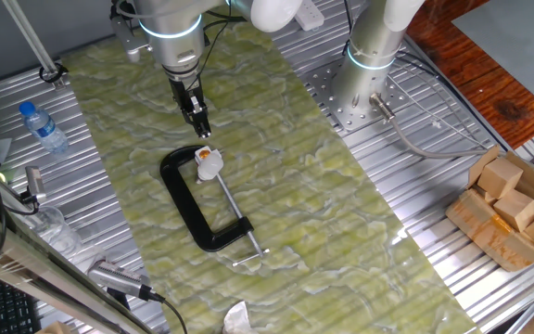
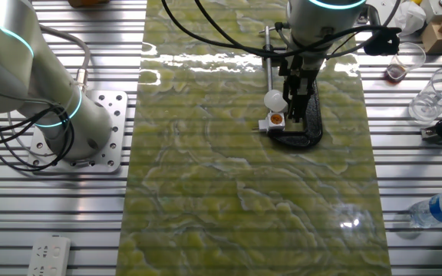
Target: Install the light bulb by rotating it
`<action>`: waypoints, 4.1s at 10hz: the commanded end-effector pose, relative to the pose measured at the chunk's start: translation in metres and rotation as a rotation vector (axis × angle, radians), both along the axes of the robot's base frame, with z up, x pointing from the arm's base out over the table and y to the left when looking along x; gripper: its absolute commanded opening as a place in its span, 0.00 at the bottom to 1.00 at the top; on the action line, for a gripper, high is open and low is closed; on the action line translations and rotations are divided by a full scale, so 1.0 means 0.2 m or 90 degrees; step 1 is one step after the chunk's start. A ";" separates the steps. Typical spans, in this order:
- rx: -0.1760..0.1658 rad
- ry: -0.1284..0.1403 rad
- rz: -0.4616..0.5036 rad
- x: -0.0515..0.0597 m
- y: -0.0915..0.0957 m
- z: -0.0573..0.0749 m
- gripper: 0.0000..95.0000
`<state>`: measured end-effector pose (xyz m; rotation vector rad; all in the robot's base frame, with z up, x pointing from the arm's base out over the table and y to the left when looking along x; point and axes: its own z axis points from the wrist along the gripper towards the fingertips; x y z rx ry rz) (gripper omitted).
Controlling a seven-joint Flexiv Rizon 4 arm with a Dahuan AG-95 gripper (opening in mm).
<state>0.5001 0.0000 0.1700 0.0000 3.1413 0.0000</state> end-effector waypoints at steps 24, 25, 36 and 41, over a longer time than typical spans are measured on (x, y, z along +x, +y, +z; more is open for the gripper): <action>0.040 -0.007 0.072 0.00 0.00 0.00 0.00; 0.040 -0.007 0.076 0.00 0.00 0.00 0.00; 0.041 -0.053 0.111 0.00 0.00 0.00 0.00; 0.049 -0.099 0.090 -0.01 0.01 -0.01 0.00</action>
